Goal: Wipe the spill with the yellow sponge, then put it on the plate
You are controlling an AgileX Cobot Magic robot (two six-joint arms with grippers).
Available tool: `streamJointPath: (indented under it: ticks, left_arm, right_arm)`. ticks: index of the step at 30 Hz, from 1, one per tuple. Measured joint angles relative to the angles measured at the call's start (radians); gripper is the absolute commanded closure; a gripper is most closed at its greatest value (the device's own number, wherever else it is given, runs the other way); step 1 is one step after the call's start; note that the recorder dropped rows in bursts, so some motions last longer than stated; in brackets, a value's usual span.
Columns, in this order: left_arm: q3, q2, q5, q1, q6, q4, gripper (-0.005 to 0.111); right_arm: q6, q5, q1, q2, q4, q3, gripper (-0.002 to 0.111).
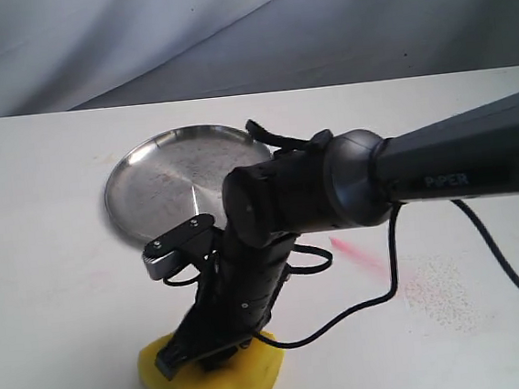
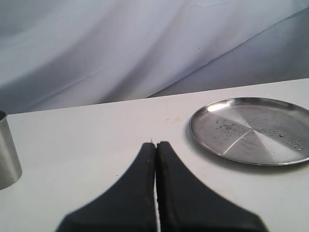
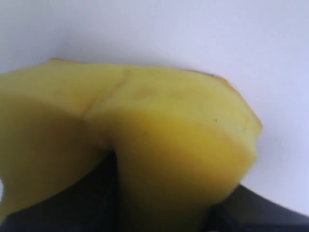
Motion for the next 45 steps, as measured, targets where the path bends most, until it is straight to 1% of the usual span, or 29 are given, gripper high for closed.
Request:
streamJointPath:
  ticks: [4,13,15,19,22,27,30,34,37,40,42,45]
  left_arm:
    - [0.0,0.0,0.0,0.0,0.0,0.0,0.107]
    - [0.0,0.0,0.0,0.0,0.0,0.0,0.107]
    - [0.0,0.0,0.0,0.0,0.0,0.0,0.107]
    - [0.0,0.0,0.0,0.0,0.0,0.0,0.107]
    - [0.0,0.0,0.0,0.0,0.0,0.0,0.107]
    - [0.0,0.0,0.0,0.0,0.0,0.0,0.107]
    - [0.0,0.0,0.0,0.0,0.0,0.0,0.107]
    - [0.0,0.0,0.0,0.0,0.0,0.0,0.107]
    - [0.0,0.0,0.0,0.0,0.0,0.0,0.107]
    - [0.0,0.0,0.0,0.0,0.0,0.0,0.107]
    - [0.0,0.0,0.0,0.0,0.0,0.0,0.107]
    - [0.0,0.0,0.0,0.0,0.0,0.0,0.107]
  right_arm:
    - [0.056,0.077,0.032,0.035,-0.065,-0.104,0.108]
    - [0.093,0.229,0.042,0.179,-0.064,-0.363,0.108]
    - [0.097,0.255,0.042,0.196,-0.065,-0.395,0.108]
    - [0.107,0.286,0.048,0.197,-0.12,-0.407,0.108]
    - [0.118,0.259,0.048,0.171,-0.142,-0.355,0.108]
    - [0.136,0.141,0.01,0.066,-0.143,-0.159,0.108]
    - [0.136,0.107,-0.05,-0.006,-0.143,-0.031,0.108]
    - [0.14,0.098,-0.163,-0.089,-0.168,0.112,0.108]
    - [0.159,0.102,-0.239,-0.121,-0.193,0.169,0.108]
    - [0.163,0.109,-0.279,-0.128,-0.198,0.186,0.108]
    - [0.163,0.109,-0.281,-0.128,-0.188,0.186,0.108]
    - [0.137,0.116,-0.249,-0.12,-0.166,0.15,0.108]
